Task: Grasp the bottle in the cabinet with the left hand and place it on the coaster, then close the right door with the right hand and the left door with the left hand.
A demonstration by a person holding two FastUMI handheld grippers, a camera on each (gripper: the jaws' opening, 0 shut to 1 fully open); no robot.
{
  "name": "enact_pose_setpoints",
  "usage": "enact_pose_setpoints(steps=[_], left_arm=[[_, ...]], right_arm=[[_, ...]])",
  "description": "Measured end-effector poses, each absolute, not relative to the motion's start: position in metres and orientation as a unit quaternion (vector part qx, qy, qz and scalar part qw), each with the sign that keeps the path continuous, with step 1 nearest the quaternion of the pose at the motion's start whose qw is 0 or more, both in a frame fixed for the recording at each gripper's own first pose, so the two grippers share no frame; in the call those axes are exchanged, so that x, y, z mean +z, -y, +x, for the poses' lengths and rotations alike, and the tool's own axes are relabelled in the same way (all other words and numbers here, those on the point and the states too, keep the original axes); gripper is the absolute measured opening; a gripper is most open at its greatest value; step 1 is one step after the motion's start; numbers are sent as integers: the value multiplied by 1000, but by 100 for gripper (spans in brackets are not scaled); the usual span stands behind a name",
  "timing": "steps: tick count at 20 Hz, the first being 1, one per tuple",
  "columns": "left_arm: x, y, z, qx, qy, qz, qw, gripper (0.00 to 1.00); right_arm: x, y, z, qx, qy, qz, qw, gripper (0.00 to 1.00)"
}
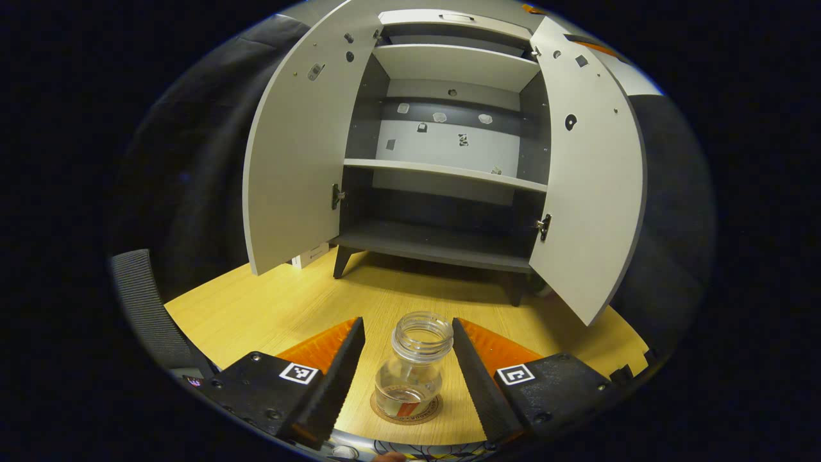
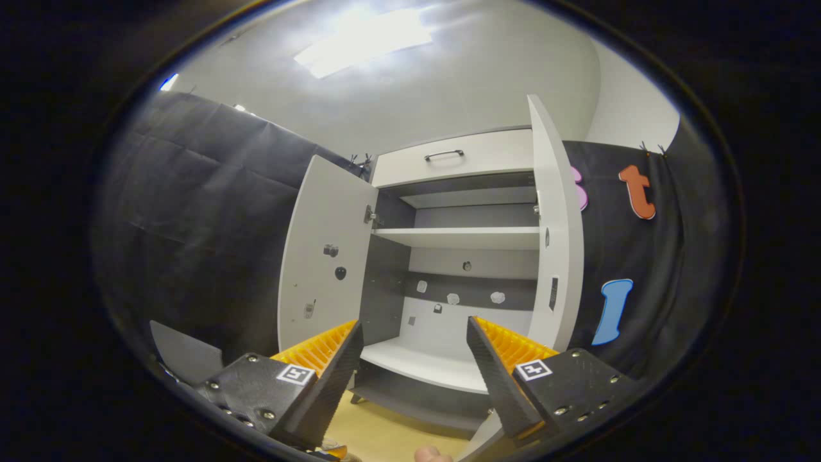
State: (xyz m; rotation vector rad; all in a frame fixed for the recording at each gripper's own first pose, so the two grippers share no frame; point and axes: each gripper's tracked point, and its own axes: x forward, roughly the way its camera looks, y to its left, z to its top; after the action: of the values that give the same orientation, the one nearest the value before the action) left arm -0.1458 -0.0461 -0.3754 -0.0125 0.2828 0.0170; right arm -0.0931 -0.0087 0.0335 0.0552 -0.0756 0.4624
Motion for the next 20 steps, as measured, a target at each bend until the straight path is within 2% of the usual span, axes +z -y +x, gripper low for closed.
enact_pose_setpoints(steps=[2,3,4,9,12,20], left_arm=[[-360,52,-146,-8,-128,1,992,89],[-351,53,-147,-13,-121,8,993,94],[-342,52,-146,-15,-115,15,993,89],[-282,55,-147,-4,-75,40,996,89],[-243,62,-145,-1,-49,55,997,99],[-182,91,-136,-12,-20,47,999,96]], right_arm=[[33,9,-93,230,37,31,972,98],[34,10,-94,230,38,32,972,98],[35,11,-93,229,39,33,972,98],[35,22,-91,215,41,32,975,98],[37,38,-95,199,46,29,979,98],[38,97,-107,143,53,23,988,98]])
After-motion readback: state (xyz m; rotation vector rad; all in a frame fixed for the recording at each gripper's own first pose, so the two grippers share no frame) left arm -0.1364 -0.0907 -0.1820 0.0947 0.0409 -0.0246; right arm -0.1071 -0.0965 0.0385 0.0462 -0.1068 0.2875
